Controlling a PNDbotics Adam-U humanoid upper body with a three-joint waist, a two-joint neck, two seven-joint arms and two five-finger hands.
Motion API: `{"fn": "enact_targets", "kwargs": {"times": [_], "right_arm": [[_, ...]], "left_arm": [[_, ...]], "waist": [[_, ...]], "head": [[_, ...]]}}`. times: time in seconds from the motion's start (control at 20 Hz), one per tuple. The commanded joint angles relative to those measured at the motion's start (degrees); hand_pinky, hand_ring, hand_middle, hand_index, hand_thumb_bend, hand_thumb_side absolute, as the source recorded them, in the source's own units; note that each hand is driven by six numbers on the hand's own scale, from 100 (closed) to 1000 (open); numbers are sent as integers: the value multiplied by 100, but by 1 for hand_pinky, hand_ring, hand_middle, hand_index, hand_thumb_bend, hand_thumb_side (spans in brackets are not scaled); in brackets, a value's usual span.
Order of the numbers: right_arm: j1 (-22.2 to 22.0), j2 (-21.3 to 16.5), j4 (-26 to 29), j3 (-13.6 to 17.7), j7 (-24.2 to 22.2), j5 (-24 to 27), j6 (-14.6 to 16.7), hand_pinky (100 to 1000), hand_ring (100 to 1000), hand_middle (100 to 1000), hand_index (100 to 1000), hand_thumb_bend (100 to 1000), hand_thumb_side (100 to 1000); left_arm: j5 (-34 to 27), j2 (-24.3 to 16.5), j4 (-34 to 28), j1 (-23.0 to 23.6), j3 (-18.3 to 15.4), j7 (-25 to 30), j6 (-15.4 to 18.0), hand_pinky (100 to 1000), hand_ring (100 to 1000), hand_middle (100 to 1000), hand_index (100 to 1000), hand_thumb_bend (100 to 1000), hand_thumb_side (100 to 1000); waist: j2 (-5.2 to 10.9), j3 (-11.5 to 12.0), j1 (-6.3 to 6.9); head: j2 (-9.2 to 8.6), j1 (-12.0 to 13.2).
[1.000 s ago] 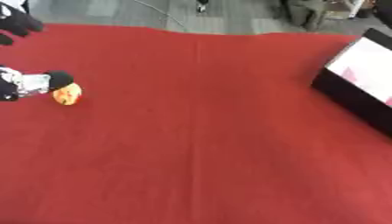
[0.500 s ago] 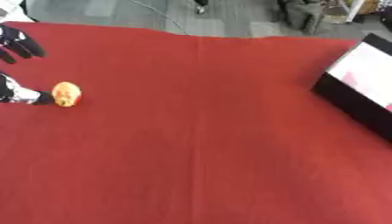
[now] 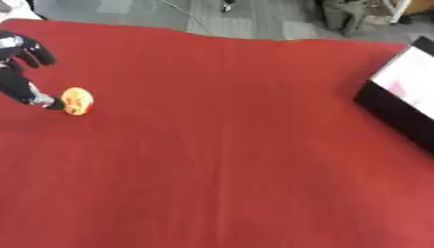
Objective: Pick up the objects with one hand, pass them to the other hand, and then place them into the box on the other side of the table.
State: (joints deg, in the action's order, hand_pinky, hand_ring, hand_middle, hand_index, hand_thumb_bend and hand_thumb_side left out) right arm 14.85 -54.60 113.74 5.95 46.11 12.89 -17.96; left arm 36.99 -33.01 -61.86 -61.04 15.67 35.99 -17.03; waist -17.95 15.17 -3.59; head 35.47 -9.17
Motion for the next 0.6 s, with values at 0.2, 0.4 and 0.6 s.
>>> {"fn": "enact_targets", "kwargs": {"times": [0.2,0.4,0.6], "right_arm": [[176,-94,85,8,586,84,-672,740,669,859,765,111,261],[234,-77,85,-20,586,91,-708,740,668,858,763,109,264],[279,-60,85,-34,586,100,-724,752,667,857,761,103,271]], "left_arm": [[607,139,604,-252,-271,-476,103,813,833,754,779,545,100],[795,253,882,-294,-340,-696,136,814,835,756,774,502,100],[826,333,1019,-307,-388,-812,205,814,833,753,775,458,100]], "waist": [[46,-57,22],[8,-109,16],[-29,-156,13]], "head": [[-147,128],[-181,197],[-211,257]]}}
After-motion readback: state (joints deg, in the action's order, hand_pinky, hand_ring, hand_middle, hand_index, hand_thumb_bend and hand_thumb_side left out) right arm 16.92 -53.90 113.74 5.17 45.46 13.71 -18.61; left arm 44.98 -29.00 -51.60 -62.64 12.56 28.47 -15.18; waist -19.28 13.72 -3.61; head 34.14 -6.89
